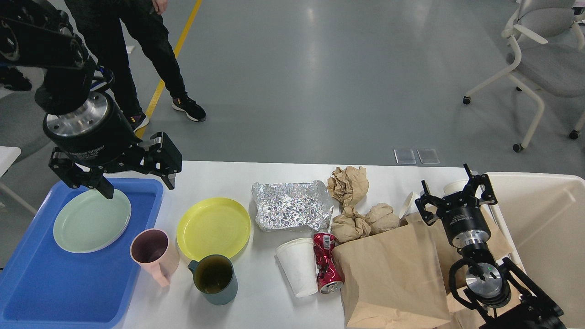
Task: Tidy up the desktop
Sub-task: 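Lower the left gripper onto the pink mug beside the tray, then grasp the pink mug with the left gripper and lift it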
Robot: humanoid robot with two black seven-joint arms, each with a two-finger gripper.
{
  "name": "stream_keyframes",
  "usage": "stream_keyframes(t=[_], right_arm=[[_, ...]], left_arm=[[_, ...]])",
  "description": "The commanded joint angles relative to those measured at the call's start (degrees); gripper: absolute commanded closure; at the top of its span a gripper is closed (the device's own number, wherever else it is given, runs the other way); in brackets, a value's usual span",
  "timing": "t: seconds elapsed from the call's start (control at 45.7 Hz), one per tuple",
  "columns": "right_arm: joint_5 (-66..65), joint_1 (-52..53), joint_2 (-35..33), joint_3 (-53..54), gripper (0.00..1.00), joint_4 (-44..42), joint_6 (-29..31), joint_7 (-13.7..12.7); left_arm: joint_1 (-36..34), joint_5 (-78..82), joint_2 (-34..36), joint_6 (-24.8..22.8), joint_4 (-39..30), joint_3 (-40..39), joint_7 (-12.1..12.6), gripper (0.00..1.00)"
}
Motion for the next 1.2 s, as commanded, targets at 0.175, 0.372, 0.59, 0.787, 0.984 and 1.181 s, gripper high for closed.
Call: stream_keyframes(t=[0.175,0.372,0.59,0.787,0.984,1.181], right_arm=[[0.0,0.0,0.0,0.0,0.0,0.0,0.0,0.0],[0.0,0.0,-0.1,0.0,0.0,0.0,0.0,0.0],[0.0,0.0,0.0,0.0,0.0,0.0,0.0,0.0],[0.0,0.0,0.0,0.0,0.0,0.0,0.0,0.0],[0.0,0.0,0.0,0.0,0.0,0.0,0.0,0.0],[0.0,0.0,0.0,0.0,0.0,0.0,0.0,0.0]], left_arm=[[22.1,-0.8,5.4,16.9,3.1,-2.2,0.3,0.07],[34.7,-1.2,11.3,29.1,7.9,-6.1,0.1,0.11],[44.0,-1.2,11.6,31.9,12.9,-10.8,0.1,0.11],[46.5,-1.2,12.0,32.0,16.1,-12.6,0.1,0.21],[48.1,-1.2,12.1,32.1,18.4,-12.9,0.0,0.35],[52.4,-1.1,11.7,33.4,20.9,-16.5,0.2,0.49]])
